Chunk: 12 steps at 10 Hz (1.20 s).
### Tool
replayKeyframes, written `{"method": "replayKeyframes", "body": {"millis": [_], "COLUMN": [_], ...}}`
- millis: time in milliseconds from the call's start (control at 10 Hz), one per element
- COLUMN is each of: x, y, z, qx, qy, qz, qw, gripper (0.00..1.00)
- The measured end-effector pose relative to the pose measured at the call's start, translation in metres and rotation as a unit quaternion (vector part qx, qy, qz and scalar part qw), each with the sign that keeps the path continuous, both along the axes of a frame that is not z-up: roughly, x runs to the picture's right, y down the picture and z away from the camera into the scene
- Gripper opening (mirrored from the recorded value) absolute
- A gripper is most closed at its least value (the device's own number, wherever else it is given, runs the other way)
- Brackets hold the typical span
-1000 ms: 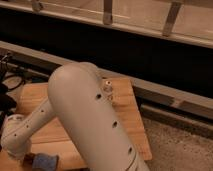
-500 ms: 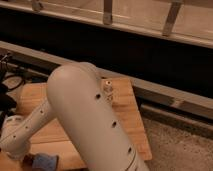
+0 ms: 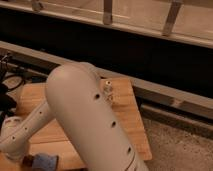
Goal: Drag the pepper across the table
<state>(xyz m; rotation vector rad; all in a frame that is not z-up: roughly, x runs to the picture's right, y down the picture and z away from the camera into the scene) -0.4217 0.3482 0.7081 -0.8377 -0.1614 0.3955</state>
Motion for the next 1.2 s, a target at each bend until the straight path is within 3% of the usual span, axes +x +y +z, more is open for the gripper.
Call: {"method": "replayKeyframes", "body": {"millis": [1200], "x": [-0.0050], "y": [0.0065], "z": [-0.0092], "qx": [0.004], "qy": [-0.007], "qz": [-0.010], "qw": [0.9999], "gripper": [0.22]}}
